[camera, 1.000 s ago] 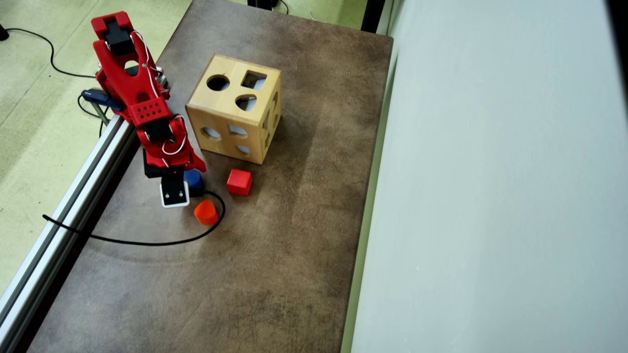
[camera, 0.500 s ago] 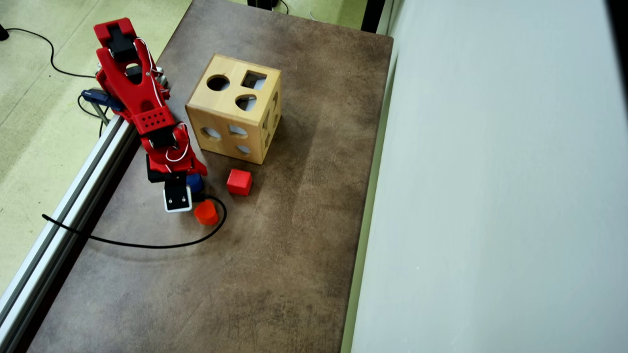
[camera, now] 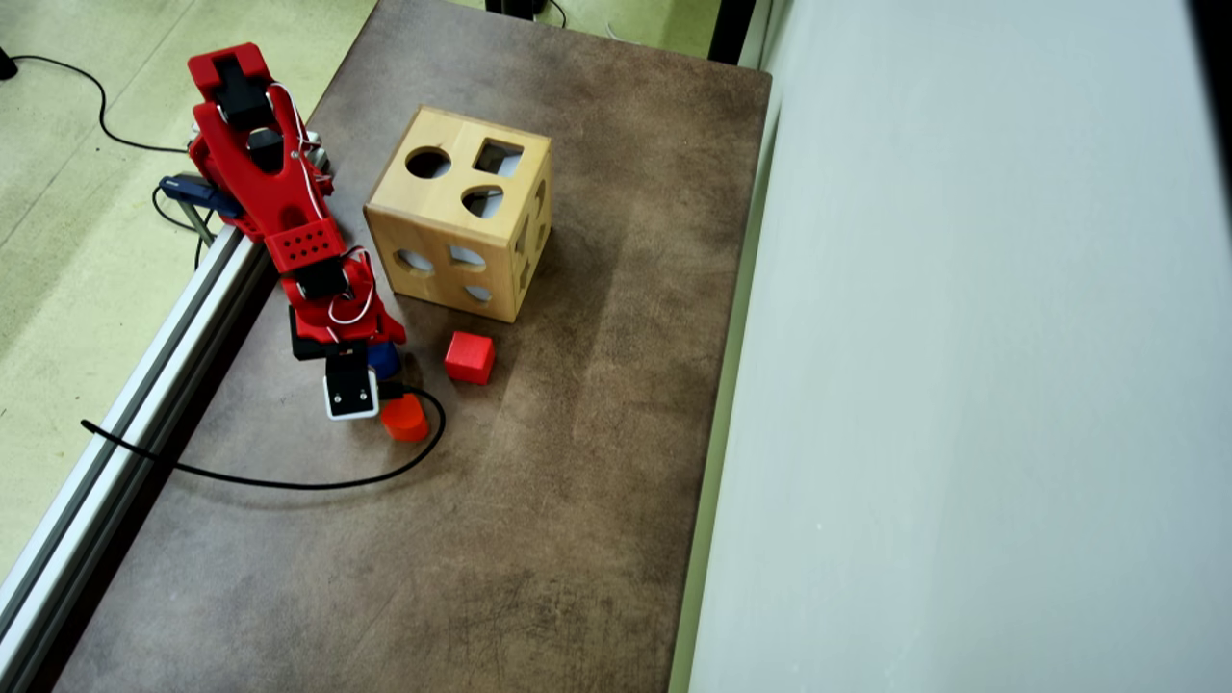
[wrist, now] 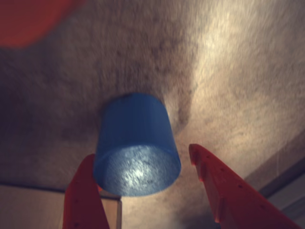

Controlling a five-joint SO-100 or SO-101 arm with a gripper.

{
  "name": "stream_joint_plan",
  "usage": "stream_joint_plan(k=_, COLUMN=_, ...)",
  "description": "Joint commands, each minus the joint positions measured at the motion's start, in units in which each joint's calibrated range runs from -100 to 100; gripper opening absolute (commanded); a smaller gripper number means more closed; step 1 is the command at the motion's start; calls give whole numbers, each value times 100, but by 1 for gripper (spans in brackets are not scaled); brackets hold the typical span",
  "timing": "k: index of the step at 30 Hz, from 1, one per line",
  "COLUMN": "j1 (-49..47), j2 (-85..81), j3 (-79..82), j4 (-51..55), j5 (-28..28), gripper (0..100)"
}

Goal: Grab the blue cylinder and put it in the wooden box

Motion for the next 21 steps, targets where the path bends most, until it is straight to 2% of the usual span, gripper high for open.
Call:
stream_joint_plan(k=1, j1=-39, j2=-17, j3=-23, j4=-362, j5=20, gripper=30)
stream_joint_plan(k=10, j1=-39, j2=-17, j3=-23, j4=-394, j5=20, gripper=28)
stream_joint_plan(k=21, j1=-39, j2=-17, j3=-23, j4=-394, j5=20, gripper=14)
